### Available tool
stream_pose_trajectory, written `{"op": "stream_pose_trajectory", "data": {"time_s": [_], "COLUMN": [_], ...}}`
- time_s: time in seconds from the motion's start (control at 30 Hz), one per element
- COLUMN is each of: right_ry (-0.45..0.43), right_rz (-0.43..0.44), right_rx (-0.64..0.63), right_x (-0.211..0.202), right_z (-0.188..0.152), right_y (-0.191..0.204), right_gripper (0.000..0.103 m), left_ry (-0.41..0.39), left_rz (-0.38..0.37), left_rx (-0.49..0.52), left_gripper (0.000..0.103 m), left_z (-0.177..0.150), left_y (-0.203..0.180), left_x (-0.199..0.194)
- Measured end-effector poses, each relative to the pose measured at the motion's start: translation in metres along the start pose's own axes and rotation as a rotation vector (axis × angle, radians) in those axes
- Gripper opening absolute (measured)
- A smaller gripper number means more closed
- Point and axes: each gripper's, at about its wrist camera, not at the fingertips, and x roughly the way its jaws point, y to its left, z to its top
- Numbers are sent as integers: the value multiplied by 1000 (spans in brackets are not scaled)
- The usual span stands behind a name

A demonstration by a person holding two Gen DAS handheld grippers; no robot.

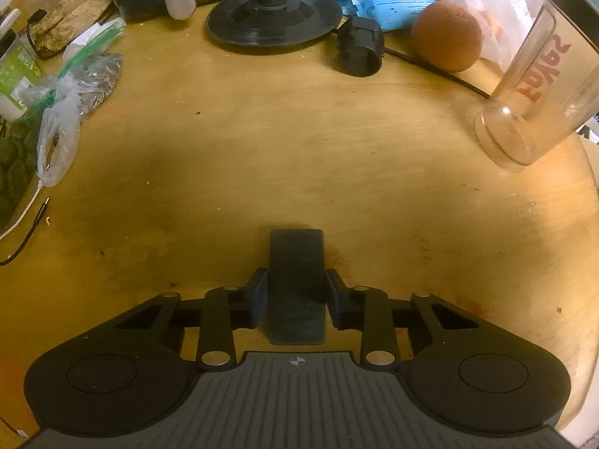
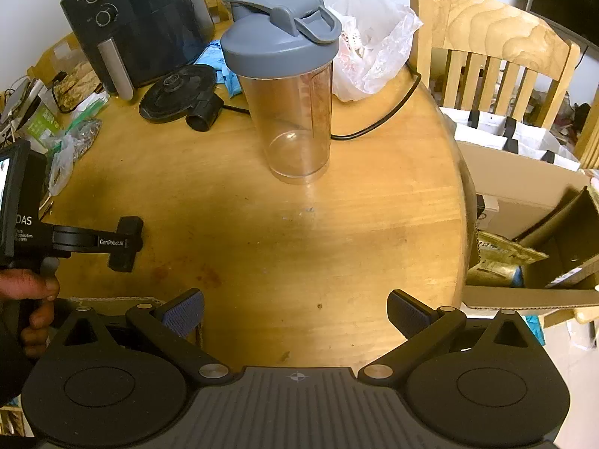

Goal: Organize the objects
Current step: 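Close the left gripper on the black rectangular block and lift it, then lower the right gripper onto the small black round cap and close on it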

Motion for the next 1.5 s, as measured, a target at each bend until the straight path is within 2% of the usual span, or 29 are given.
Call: {"op": "stream_pose_trajectory", "data": {"time_s": [0.2,0.63,0.97,1.5], "right_ry": [0,-22,-87,-148], "right_rz": [15,78,102,153], "right_rx": [-12,-75,-176,-373], "right_x": [0,1,2,21], "right_z": [0,5,22,51], "right_y": [6,33,55,104], "right_gripper": [103,103,103,103], "left_ry": [5,-146,-212,-268], "left_rz": [-36,-128,-145,-164], "left_rx": [-16,-32,-70,-126], "left_gripper": [31,31,31,31], "left_z": [-1,-2,-14,-46], "left_y": [8,25,53,86], "left_x": [-2,-52,-94,-141]}}
